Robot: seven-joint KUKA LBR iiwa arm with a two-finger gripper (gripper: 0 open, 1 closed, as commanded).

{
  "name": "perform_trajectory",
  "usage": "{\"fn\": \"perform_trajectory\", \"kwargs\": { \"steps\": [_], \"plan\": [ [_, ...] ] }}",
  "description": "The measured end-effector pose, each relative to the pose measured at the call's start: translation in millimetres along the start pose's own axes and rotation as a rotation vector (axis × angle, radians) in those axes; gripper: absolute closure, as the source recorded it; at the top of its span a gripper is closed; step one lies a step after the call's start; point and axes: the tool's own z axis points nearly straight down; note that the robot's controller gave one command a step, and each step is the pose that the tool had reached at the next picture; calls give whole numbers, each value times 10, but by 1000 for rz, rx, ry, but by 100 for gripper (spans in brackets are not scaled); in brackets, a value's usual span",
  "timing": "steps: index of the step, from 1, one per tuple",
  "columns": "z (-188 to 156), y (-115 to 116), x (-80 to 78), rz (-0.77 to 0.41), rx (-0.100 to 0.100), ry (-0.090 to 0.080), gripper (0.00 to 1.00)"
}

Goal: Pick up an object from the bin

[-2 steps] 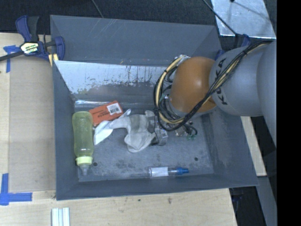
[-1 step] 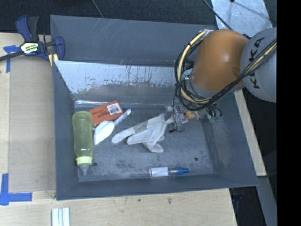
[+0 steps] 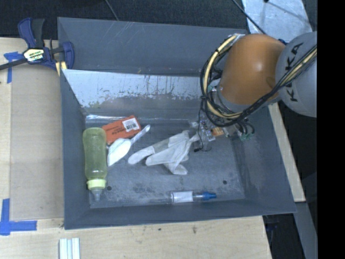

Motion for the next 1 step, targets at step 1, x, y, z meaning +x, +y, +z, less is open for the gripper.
{"fn": "perform_trajectory", "kwargs": {
  "steps": [1],
  "plan": [
    [-647,-155,27,7,0,0,100]
  ]
}}
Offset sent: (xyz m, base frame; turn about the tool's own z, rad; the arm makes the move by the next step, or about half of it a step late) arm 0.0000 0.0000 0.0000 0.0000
